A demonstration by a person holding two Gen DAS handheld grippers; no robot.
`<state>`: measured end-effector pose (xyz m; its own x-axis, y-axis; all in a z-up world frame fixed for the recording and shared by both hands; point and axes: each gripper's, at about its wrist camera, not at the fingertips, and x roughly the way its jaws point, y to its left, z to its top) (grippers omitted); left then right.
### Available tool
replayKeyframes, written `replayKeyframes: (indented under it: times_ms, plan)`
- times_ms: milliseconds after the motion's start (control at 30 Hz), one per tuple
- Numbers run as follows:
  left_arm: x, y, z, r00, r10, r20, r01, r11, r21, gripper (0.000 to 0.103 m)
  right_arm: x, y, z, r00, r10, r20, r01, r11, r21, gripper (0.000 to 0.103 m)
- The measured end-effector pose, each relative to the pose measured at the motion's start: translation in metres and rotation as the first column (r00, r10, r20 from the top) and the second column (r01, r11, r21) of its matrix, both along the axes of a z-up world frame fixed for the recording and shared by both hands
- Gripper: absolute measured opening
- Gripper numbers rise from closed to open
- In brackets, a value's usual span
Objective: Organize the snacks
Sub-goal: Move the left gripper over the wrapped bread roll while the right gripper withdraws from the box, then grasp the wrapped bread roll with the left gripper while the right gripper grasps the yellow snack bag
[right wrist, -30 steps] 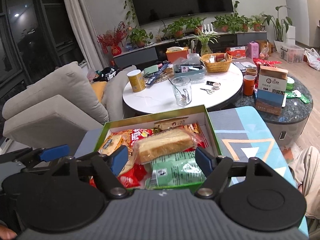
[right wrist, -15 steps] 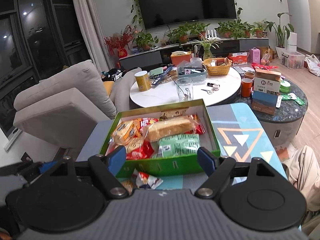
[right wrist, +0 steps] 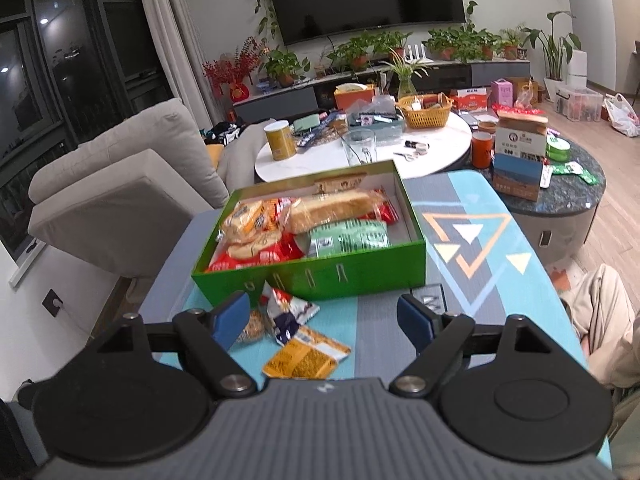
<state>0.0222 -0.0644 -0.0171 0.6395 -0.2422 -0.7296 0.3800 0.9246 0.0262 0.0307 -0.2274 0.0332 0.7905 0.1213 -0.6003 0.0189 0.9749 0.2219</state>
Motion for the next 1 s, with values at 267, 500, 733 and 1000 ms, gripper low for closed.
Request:
replayKeyframes:
  times_ms: [267, 500, 733, 1000]
  plan:
    - [-0.007, -0.011, -0.022, 0.999, -0.026, -0.035, 0.027, 0.999, 0.037, 0.071, -0.011, 0.004, -0.010, 1.000, 0.006, -0.004, -0.006, 0.999, -0.039, 0.052]
    - [-0.008, -0.016, -0.031, 0.999, -0.028, -0.045, 0.031, 0.998, 0.052, 0.071, -0.012, 0.006, -0.010, 0.999, -0.033, 0.031, 0.035, 0.996, -0.087, 0.052]
    - [-0.004, -0.021, -0.044, 0.997, -0.038, -0.062, 0.043, 0.997, 0.068, 0.071, -0.015, 0.000, -0.012, 0.995, -0.044, 0.092, 0.046, 0.999, -0.025, 0.052]
    - [0.001, -0.023, -0.052, 0.996, -0.041, -0.081, 0.046, 0.997, 0.059, 0.072, -0.005, 0.009, -0.022, 0.999, -0.035, 0.031, 0.037, 0.997, -0.067, 0.052]
